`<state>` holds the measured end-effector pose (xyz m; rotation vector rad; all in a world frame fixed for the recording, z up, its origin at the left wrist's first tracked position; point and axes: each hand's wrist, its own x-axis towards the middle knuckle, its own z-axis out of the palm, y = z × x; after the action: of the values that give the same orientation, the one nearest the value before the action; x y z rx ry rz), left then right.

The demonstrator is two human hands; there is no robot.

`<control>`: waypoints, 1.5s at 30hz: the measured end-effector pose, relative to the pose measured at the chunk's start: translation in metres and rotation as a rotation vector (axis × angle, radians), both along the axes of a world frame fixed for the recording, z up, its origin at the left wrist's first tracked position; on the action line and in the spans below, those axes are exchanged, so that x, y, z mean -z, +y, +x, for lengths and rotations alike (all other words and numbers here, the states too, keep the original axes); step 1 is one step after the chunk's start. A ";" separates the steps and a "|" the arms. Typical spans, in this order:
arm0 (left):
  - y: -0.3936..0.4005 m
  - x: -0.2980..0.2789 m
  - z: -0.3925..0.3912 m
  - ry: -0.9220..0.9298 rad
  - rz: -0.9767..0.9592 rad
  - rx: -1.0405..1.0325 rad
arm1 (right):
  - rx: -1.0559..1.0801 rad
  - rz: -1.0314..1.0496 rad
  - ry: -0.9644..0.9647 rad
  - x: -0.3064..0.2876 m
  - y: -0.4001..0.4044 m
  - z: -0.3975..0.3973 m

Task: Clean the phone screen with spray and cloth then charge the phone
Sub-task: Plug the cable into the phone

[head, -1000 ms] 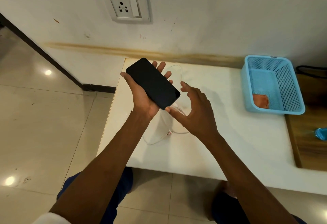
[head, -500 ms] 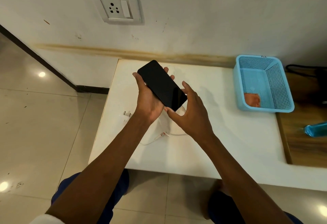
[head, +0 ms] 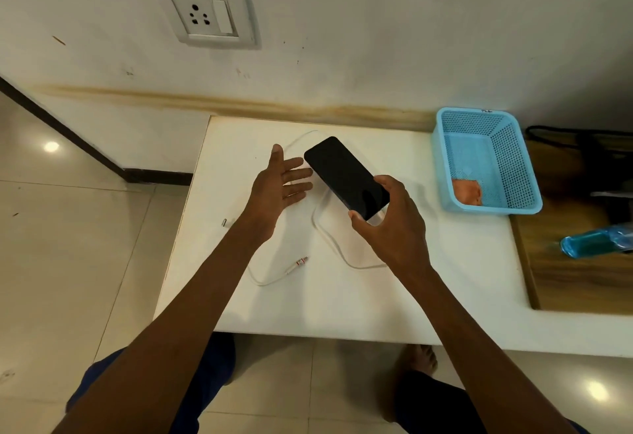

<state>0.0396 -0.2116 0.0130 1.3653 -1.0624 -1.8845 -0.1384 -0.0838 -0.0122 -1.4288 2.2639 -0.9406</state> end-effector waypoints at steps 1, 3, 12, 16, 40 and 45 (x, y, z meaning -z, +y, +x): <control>0.001 0.000 0.000 -0.038 -0.025 0.005 | 0.017 0.006 0.013 0.001 0.002 -0.002; 0.003 0.001 0.000 -0.093 -0.075 0.026 | 0.048 0.016 0.021 0.002 0.005 -0.007; 0.019 0.014 -0.004 -0.448 -0.577 0.457 | 0.172 0.013 0.019 0.004 0.011 -0.017; 0.024 0.019 -0.005 -0.572 -0.890 0.677 | 0.197 0.009 0.038 0.004 0.011 -0.018; 0.021 0.024 0.006 -0.806 -1.074 0.748 | 0.198 0.176 0.333 0.011 0.008 -0.014; 0.014 0.018 0.018 -0.755 -1.064 0.624 | 0.154 0.236 0.477 0.011 0.009 -0.009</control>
<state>0.0572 -0.1979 -0.0053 1.0884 -2.5837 -0.7016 -0.1478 -0.0744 -0.0234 -1.5089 2.7462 -0.3715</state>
